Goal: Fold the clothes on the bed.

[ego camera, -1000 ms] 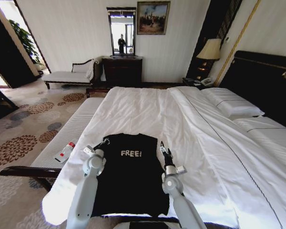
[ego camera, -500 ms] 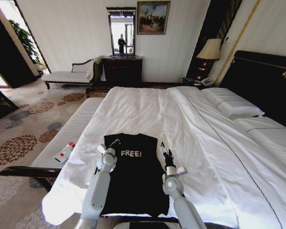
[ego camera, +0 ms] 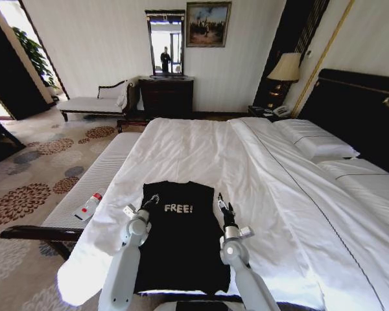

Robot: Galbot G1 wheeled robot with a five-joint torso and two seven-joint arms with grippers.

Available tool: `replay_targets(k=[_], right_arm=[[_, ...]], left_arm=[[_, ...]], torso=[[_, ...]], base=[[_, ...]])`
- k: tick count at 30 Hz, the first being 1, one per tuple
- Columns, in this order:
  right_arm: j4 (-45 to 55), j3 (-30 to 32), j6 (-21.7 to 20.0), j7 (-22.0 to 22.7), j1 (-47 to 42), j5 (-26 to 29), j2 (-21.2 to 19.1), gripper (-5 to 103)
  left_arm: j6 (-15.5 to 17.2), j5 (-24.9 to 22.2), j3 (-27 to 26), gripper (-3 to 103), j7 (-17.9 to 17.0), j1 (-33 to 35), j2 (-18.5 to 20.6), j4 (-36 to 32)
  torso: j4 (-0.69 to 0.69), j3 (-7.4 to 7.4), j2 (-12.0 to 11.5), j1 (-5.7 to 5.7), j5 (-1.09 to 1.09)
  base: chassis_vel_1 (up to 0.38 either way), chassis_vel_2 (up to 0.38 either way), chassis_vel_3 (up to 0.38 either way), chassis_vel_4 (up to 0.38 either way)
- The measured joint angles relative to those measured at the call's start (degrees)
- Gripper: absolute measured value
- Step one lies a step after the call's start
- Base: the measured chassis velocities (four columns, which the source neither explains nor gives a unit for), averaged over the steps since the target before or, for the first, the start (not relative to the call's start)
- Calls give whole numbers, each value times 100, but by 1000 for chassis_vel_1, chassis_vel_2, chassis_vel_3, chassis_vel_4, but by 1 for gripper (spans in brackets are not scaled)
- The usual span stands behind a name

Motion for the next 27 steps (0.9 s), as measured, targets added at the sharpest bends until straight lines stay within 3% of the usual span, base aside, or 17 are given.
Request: replay_targets(k=[2,3,4,6,9,11,13,27], right_arm=[[2,-31,5,-5,-10,-23,17,100],[2,-35,6,-6,-13,-26,19,100],[8,-46,7,-7,-24,-36,24,100],[12,-48,8,-8,-35,-45,24,100],[46,-36,12,-9,-81,-60,13,100],[53,-28,14,-9,-90,-60,7,100],[71,3,24,-9,-117,-57,-24,100],[-21,-75,35,-9,-61,-104,73,100]], left_arm=[[-6,-215,-295,60,-72,-79,31,200],[-8,-230,-318,60,-76,-99,38,237],[-14,-241,-348,71,-78,-158,54,349],[-14,-225,-344,71,-73,-194,61,426],[-14,-105,-263,88,-14,-266,58,576],[-16,-89,-247,88,-11,-273,54,592],[-21,-39,-179,97,-2,-267,29,596],[-49,140,88,100,91,357,97,-113]], torso=[[0,0,0,0,0],[-1,0,0,0,-1],[-1,0,0,0,1],[-2,0,0,0,-1],[-3,0,0,0,0],[-3,0,0,0,0],[-3,0,0,0,0],[-1,0,0,0,1]], base=[[0,0,0,0],[0,0,0,0],[0,0,0,0],[0,0,0,0],[0,0,0,0],[0,0,0,0],[0,0,0,0],[0,0,0,0]])
